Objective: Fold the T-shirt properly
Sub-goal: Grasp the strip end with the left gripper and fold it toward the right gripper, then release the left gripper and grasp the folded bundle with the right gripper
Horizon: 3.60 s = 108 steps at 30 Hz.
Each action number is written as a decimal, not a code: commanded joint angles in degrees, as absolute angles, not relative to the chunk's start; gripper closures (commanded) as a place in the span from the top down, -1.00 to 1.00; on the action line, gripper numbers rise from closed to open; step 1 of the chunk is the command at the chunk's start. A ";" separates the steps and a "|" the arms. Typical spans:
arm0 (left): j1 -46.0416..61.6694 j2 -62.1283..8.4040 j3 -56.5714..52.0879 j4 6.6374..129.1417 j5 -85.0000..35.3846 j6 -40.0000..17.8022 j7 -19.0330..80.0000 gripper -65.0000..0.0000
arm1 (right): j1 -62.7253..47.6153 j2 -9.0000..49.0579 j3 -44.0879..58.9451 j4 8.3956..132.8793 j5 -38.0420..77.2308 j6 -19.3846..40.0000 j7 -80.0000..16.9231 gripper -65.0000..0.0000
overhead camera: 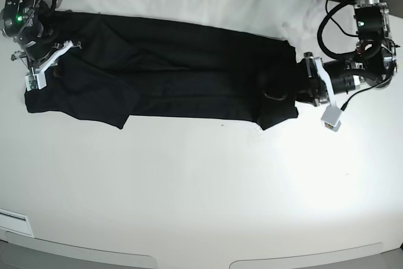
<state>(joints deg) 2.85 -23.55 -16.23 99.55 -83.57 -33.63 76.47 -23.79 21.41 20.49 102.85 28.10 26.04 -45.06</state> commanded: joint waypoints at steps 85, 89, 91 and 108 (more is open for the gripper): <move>2.20 -20.47 -0.23 89.52 -45.78 -34.70 51.48 -1.00 | -14.79 25.36 33.10 84.73 58.52 33.52 -70.70 0.13; 2.17 -20.47 -0.23 89.52 -45.80 -34.70 51.46 -1.00 | -14.76 24.27 27.62 84.64 59.59 36.38 -72.58 0.13; 2.17 -20.47 -0.23 89.52 -45.80 -34.68 51.46 -1.00 | -14.76 23.92 25.17 84.64 63.22 37.65 -74.70 0.13; 0.49 -20.49 -0.67 89.62 -55.51 -35.46 51.44 -1.00 | -13.50 22.24 22.20 85.52 72.88 40.00 -77.87 -1.00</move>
<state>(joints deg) 1.63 -19.94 -0.14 88.84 -54.11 -35.00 52.75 -13.76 21.23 21.96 84.79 74.74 40.12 -76.90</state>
